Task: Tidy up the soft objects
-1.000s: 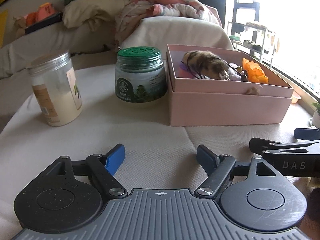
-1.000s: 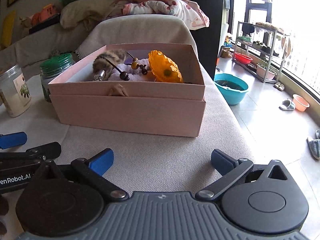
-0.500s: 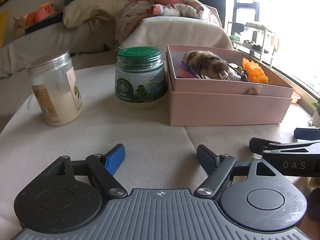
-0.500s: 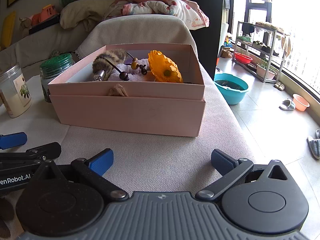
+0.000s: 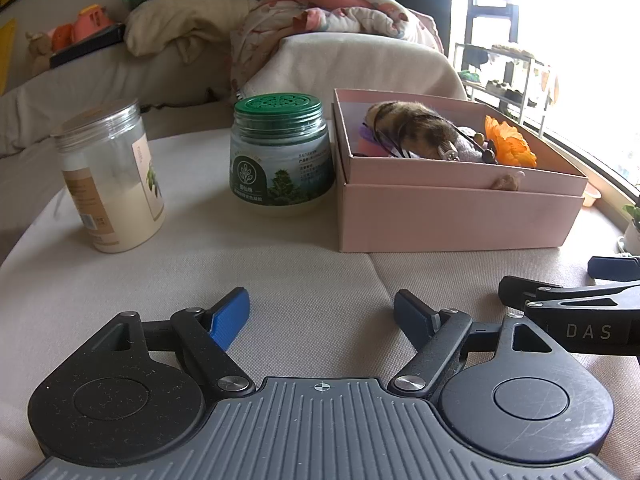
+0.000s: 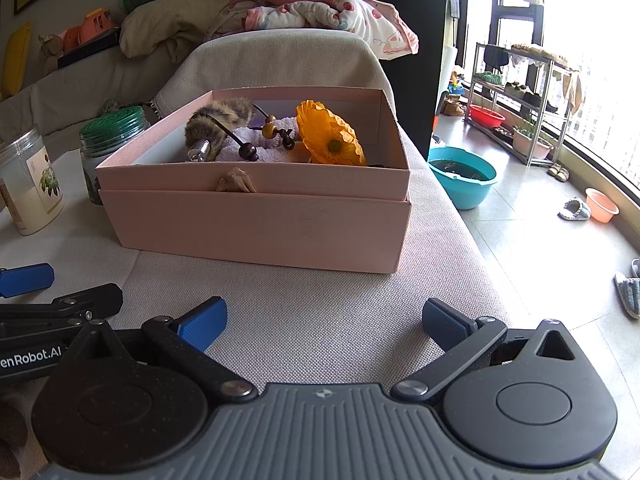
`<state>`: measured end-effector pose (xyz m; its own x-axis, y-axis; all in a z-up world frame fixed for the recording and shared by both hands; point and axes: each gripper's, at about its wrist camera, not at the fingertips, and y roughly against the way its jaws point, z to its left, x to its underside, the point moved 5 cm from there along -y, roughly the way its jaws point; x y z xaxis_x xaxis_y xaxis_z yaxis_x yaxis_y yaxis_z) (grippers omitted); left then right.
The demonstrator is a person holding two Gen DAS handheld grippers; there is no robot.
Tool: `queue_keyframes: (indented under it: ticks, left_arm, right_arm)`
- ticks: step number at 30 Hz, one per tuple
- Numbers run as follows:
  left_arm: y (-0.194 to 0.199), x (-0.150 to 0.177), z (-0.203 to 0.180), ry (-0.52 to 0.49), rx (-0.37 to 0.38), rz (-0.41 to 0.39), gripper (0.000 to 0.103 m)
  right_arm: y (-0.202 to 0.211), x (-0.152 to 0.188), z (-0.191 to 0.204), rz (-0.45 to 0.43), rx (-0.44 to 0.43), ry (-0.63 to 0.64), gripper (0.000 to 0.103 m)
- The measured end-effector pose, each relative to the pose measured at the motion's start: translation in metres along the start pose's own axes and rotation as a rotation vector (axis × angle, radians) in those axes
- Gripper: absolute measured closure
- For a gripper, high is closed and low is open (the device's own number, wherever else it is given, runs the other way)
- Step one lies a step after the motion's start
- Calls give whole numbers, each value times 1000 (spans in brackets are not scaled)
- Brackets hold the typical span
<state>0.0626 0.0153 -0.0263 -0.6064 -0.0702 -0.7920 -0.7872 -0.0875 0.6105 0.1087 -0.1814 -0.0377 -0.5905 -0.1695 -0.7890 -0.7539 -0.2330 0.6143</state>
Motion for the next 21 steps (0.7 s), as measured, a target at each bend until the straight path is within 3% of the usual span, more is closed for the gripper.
queue_keyframes:
  ticks: [21]
  left_arm:
    - [-1,0,-2,6,-2,3,16]
  right_arm:
    - [0,-2,0,1,-6,8,0]
